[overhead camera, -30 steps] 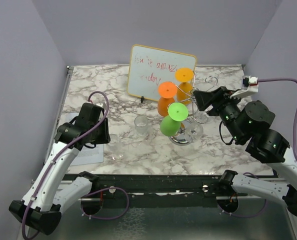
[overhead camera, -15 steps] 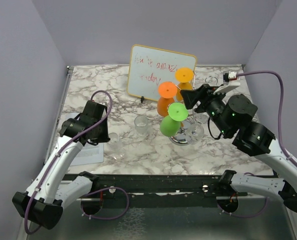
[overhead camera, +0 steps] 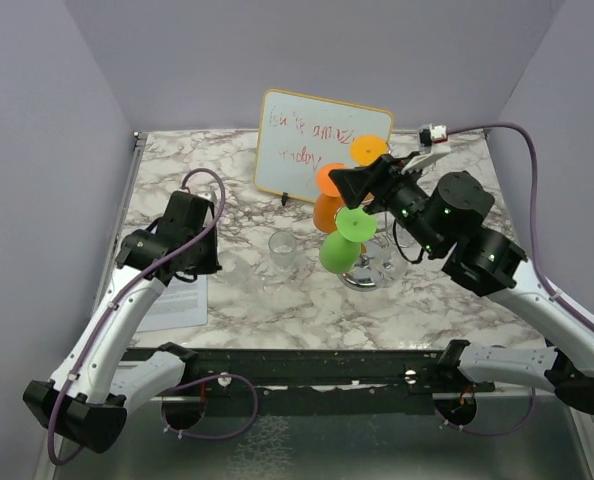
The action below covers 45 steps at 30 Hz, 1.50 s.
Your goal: Place the wine glass upside down on the wine glass rack
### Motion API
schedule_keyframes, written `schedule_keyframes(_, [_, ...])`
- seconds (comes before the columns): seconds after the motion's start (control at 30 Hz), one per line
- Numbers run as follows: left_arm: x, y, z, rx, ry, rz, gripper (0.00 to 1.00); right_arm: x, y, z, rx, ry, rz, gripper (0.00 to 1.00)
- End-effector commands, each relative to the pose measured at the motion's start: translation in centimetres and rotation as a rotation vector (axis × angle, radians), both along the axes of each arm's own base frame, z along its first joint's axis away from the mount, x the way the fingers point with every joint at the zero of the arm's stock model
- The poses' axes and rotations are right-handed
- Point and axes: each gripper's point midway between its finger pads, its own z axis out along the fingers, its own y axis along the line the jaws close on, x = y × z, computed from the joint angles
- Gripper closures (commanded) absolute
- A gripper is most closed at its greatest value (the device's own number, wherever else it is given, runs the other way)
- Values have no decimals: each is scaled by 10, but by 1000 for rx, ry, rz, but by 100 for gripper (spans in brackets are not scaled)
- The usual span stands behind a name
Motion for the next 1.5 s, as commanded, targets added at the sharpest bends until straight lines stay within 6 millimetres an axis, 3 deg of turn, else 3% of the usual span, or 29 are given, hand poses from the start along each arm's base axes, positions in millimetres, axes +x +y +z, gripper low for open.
schedule_keyframes(0.0, [20,19,61,27,-228,94,100,-8,39,12,61,-2,162,40])
schedule_keyframes(0.23, [37,43,136,13,-487,268,100,1,81,31,129,21,253,42])
schedule_keyframes(0.43, [49,46,222,-149,-792,355,100,19,114,48,275,81,274,42])
schedule_keyframes(0.57, [53,44,263,-273,-955,387,100,29,132,59,351,119,286,43])
schedule_keyframes(0.8, [46,32,297,-483,-1061,390,100,47,162,56,491,228,304,43])
schedule_keyframes(1.07, [23,16,323,-720,-1137,324,100,47,178,56,620,321,361,42])
schedule_keyframes(1.47, [17,8,335,-794,-1213,261,100,41,193,75,699,357,455,46])
